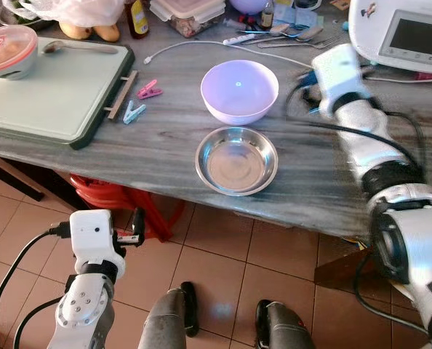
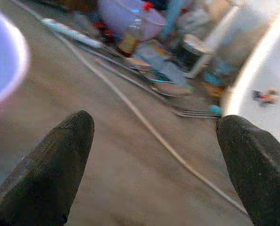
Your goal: Setting the table
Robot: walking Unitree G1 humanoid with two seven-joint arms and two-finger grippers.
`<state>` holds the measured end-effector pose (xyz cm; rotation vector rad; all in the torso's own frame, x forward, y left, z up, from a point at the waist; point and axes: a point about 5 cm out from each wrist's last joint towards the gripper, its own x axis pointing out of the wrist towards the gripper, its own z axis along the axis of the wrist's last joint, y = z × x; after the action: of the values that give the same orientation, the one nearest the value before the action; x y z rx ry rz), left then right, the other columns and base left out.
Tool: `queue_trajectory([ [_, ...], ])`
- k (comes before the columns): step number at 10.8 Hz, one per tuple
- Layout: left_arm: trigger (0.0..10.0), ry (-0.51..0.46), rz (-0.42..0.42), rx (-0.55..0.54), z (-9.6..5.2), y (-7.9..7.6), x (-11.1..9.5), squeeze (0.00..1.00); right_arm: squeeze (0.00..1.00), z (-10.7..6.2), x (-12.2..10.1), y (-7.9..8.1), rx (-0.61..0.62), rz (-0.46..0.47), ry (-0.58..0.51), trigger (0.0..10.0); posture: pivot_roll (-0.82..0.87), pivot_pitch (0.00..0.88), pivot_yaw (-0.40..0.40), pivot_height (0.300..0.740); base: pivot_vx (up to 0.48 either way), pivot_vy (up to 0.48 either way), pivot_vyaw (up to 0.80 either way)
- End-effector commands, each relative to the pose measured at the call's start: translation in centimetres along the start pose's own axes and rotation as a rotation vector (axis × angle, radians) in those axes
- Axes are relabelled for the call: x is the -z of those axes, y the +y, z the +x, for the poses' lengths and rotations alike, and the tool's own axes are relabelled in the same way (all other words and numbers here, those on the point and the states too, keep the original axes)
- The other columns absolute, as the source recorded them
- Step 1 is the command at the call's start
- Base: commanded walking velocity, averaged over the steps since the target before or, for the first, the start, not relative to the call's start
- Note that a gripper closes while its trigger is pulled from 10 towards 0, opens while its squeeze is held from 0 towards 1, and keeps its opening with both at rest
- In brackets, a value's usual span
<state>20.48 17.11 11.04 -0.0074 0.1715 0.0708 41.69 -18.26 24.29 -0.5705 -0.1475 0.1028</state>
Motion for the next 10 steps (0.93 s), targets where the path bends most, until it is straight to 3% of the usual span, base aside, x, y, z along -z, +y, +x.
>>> queue_trajectory([
  [1,10.0,0.005,0.012,-0.009,-0.3,0.3,-0.1,0.00,1.00,0.3,-0.5,0.5,-0.048,0.007,-0.001,10.0,0.12,0.299,0.091,0.740,0.000,0.000,0.00],
  [8,10.0,0.004,0.011,-0.009,0.1,0.0,-0.1,0.00,0.98,0.2,-1.4,3.4,-0.281,0.027,-0.086,10.0,0.11,0.278,0.087,0.740,0.000,0.000,0.00],
  [9,10.0,0.004,0.012,-0.009,0.2,0.0,-0.1,0.00,0.93,0.1,-1.7,4.3,-0.336,0.033,-0.112,10.0,0.11,0.277,0.086,0.740,0.000,0.000,0.00],
  [10,10.0,0.003,0.013,-0.009,0.3,0.1,-0.1,0.00,0.78,0.0,-2.0,5.0,-0.377,0.042,-0.137,10.0,0.11,0.275,0.087,0.740,0.000,0.000,0.00],
])
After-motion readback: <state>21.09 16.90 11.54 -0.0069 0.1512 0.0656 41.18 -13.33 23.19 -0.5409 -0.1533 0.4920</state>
